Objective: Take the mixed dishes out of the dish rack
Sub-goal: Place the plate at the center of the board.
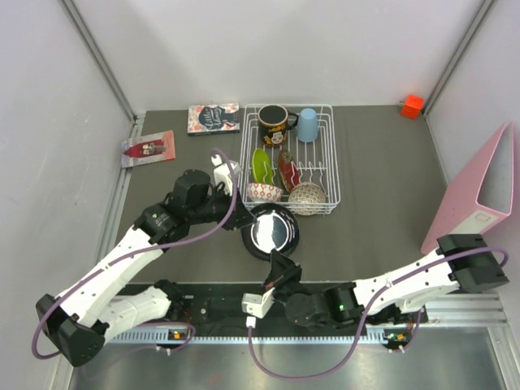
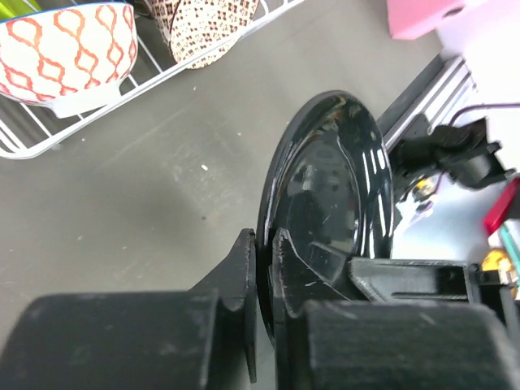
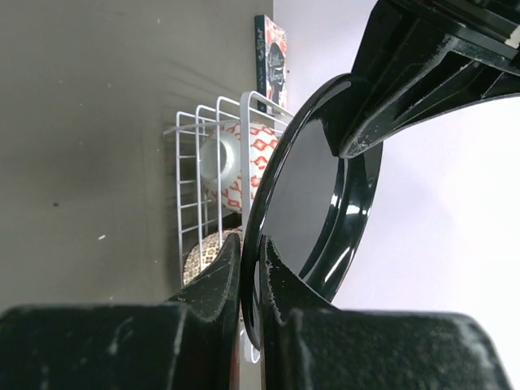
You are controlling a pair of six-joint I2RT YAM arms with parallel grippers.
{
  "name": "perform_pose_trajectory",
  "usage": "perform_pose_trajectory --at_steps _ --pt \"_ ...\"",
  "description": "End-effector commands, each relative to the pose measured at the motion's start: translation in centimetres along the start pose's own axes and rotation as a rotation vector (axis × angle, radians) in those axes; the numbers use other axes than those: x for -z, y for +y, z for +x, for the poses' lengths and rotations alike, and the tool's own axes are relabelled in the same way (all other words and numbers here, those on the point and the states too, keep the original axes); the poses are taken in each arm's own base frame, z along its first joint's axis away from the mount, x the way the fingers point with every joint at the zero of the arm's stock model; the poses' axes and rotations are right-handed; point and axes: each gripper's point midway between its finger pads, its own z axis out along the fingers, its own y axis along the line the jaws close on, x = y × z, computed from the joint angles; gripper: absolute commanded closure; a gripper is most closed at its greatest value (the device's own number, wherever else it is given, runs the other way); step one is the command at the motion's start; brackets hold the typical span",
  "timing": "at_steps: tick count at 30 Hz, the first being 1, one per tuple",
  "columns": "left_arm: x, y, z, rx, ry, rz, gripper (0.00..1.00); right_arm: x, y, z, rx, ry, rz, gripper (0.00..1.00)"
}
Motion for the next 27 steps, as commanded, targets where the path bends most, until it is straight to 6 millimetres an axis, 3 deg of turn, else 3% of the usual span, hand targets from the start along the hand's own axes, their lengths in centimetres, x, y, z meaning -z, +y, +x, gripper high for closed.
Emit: perform_pose_trajectory --at_steps 1,5,8,9,14,17,18,20,24,25,27 --pt "0.1 -0.9 0.6 -0.074 0.009 0.071 1.00 0.3 -2.8 -0.1 -0.102 0.004 0.077 1.00" --pt "0.2 -1.0 0.5 -0.073 -0.005 0.076 1.00 0.2 -2.7 0.0 -0.093 0.017 0.083 0.98" --pt "0.2 -0.9 0.4 -0.067 -0.019 0.069 1.00 0.1 -2.7 0.0 -0.101 0.025 0.095 0.79" --pt "0.2 -0.9 0.2 -0.061 -0.025 0.065 1.00 0.1 -2.8 -0.1 -0.108 0.024 0.099 0.66" --pt "0.5 -1.4 -0.6 -0.036 -0.070 0.069 1.00 0.2 -3.1 0.1 -0.130 0.036 0.116 0.43" --pt "0.9 -0.9 -1.5 -0.024 -0.119 0.029 1.00 0.5 -3.9 0.5 -0.170 0.062 0.156 0.23" --pt "1.0 -0.5 -1.9 -0.016 -0.137 0.002 1.00 0.6 -4.5 0.7 -0.202 0.071 0.182 0.01" --pt "1.8 0.3 -3.5 0.004 -0.209 -0.072 1.00 1.6 -7.5 1.5 -0.365 0.101 0.280 0.00" --pt "4.0 1.5 -6.7 0.049 -0.355 -0.192 1.00 3.4 -11.6 3.3 -0.666 0.143 0.362 0.00" --pt "4.9 1.8 -7.8 0.073 -0.401 -0.225 1.00 4.2 -13.1 3.9 -0.810 0.128 0.399 0.00" --pt "6.5 4.0 -9.3 0.110 -0.487 -0.363 1.00 5.6 -15.2 5.2 -0.973 0.147 0.460 0.00"
